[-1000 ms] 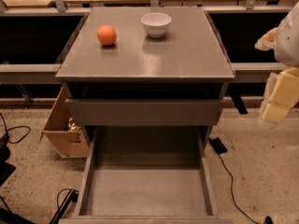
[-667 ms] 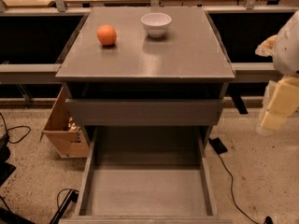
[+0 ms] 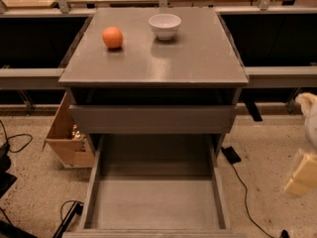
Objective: Close middle drawer
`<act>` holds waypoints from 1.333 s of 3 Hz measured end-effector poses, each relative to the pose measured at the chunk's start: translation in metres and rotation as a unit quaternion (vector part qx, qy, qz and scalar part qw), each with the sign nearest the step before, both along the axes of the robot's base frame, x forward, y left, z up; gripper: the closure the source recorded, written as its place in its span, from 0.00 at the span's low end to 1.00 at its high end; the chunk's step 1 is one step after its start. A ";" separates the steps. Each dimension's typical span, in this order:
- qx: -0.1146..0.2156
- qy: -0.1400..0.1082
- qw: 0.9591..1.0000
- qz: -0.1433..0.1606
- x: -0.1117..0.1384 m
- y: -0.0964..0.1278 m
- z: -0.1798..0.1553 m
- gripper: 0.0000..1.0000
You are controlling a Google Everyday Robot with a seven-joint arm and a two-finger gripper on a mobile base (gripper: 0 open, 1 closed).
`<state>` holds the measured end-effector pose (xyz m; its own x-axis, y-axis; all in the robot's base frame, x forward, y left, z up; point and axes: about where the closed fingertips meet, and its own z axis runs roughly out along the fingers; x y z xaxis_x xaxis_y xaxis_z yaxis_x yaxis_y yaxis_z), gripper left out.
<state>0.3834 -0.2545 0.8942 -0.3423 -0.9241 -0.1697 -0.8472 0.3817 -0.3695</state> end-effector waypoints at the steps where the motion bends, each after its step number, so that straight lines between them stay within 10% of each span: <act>1: -0.006 0.001 1.000 -0.023 -0.020 -0.009 -0.065 0.00; 2: 0.027 0.076 0.994 -0.069 -0.039 -0.021 -0.161 0.00; 4: 0.017 0.096 0.993 -0.059 -0.039 -0.015 -0.193 0.00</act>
Offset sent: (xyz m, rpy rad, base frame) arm -0.0840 -0.0350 -0.2687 0.1369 0.4626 -0.2586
